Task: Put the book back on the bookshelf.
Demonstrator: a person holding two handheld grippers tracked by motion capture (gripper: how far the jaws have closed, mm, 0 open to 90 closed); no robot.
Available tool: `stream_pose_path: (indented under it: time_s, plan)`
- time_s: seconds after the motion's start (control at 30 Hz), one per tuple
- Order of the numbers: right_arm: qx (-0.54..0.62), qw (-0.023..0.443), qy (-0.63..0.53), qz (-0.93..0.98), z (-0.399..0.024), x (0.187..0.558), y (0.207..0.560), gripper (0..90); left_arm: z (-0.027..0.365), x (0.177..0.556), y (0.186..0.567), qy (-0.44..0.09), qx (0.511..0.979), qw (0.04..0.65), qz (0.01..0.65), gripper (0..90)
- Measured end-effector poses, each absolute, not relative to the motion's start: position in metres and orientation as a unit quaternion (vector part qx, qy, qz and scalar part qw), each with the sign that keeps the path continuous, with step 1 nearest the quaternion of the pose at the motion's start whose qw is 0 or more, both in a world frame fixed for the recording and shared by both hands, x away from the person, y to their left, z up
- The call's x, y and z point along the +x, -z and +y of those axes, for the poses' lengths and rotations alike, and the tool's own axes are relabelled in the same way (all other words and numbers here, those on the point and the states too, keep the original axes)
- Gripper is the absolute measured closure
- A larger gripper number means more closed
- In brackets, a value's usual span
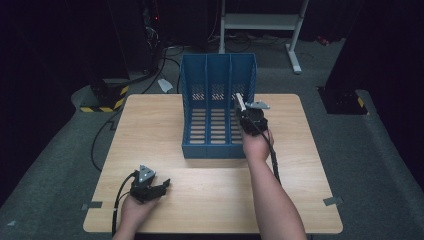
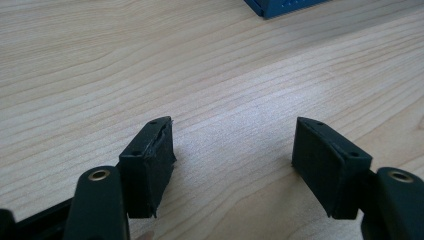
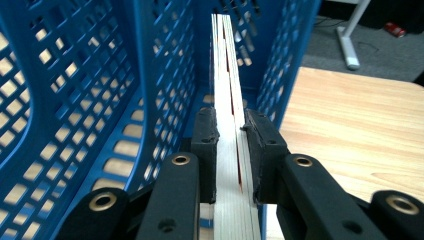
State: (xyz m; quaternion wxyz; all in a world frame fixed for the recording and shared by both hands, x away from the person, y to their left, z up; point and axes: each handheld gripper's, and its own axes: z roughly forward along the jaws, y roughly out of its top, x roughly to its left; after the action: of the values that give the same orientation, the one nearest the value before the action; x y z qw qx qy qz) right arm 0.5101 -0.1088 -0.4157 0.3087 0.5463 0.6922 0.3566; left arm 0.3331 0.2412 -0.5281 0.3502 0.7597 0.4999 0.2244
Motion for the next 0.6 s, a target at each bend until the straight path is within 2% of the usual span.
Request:
stream_pose_path:
  time_s: [0.6]
  plan:
    - [0.586, 0.340, -0.346, 0.650, -0.106, 0.528, 0.415, 76.1, 0.242, 0.333, 0.528, -0.221, 0.757, 0.355, 0.502, 33.0]
